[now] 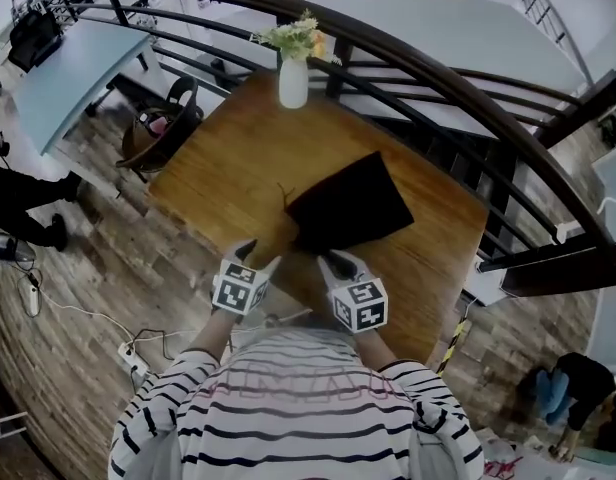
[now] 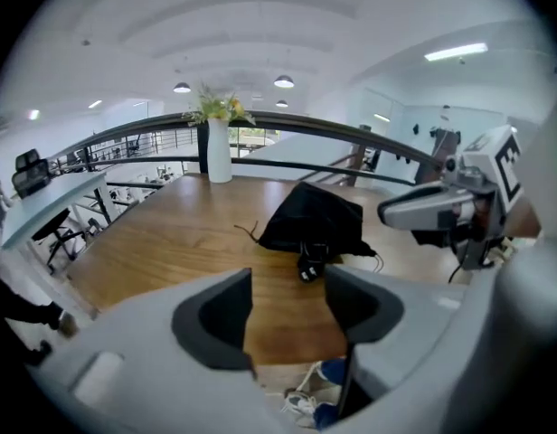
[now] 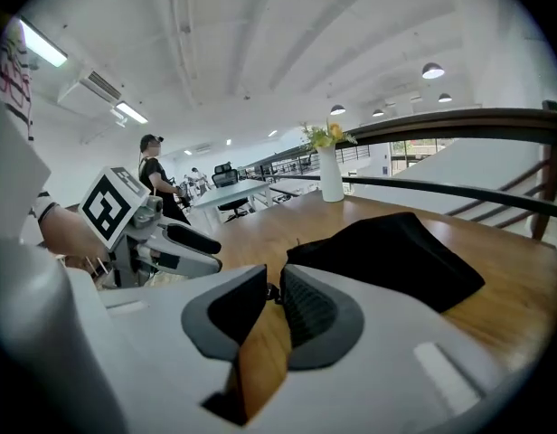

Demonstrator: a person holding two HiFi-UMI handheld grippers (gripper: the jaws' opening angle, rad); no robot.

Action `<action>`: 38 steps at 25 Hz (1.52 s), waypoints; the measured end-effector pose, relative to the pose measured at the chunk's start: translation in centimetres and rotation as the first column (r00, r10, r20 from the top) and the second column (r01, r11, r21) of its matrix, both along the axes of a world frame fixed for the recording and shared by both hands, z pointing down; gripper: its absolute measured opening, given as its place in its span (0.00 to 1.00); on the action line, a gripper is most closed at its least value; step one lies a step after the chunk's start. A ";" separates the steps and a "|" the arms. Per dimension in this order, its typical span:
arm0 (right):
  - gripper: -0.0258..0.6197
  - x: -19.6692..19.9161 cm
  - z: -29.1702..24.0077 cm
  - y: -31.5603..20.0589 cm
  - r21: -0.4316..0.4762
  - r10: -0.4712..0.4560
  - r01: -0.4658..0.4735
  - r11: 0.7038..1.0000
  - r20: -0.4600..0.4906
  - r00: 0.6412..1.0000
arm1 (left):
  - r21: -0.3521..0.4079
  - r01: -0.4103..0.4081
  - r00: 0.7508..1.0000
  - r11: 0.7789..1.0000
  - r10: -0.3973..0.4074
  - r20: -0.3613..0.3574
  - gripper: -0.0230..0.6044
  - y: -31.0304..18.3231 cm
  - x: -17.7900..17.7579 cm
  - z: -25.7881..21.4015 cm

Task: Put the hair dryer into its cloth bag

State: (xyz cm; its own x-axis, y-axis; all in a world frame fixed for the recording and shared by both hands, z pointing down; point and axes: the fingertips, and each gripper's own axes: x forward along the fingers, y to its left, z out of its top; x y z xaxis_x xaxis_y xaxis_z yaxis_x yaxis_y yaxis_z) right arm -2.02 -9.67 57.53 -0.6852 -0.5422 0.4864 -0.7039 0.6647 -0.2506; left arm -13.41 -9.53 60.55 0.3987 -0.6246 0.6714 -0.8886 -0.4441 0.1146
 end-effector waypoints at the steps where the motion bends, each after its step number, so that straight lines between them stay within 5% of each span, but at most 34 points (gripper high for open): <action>1: 0.11 0.0 -0.4 0.3 0.010 0.011 -0.011 1.000 0.006 1.000 | 0.018 0.006 1.000 1.000 -0.006 -0.002 0.43 0.4 -0.5 -0.6; 5: 0.04 0.1 -1.8 1.6 0.047 0.046 -0.047 0.998 0.028 0.999 | 0.076 0.028 1.000 0.997 -0.027 -0.014 0.38 2.1 -1.8 -2.5; 19: 0.04 -0.9 -3.8 5.5 0.089 0.067 -0.070 0.994 0.035 0.997 | 0.150 0.049 0.995 0.987 -0.036 -0.088 0.08 8.3 -3.6 -5.1; 29: 0.04 -1.2 -5.2 8.3 0.146 0.037 -0.042 0.988 0.036 0.999 | 0.175 0.175 0.982 0.969 -0.159 -0.101 0.04 11.7 -6.6 -5.0; 38: 0.04 -3.2 -5.4 9.6 0.150 0.001 -0.005 0.989 0.030 1.000 | 0.178 0.174 0.981 0.968 -0.154 -0.121 0.04 13.3 -7.2 -5.2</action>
State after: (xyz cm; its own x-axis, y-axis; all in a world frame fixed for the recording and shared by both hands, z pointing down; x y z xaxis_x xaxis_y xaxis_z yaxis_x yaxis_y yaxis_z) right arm -5.19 -0.03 52.16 -0.6966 -0.6095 0.3786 -0.6995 0.6943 -0.1694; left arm -20.62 3.72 55.38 0.3422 -0.7981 0.4960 -0.9386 -0.3153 0.1402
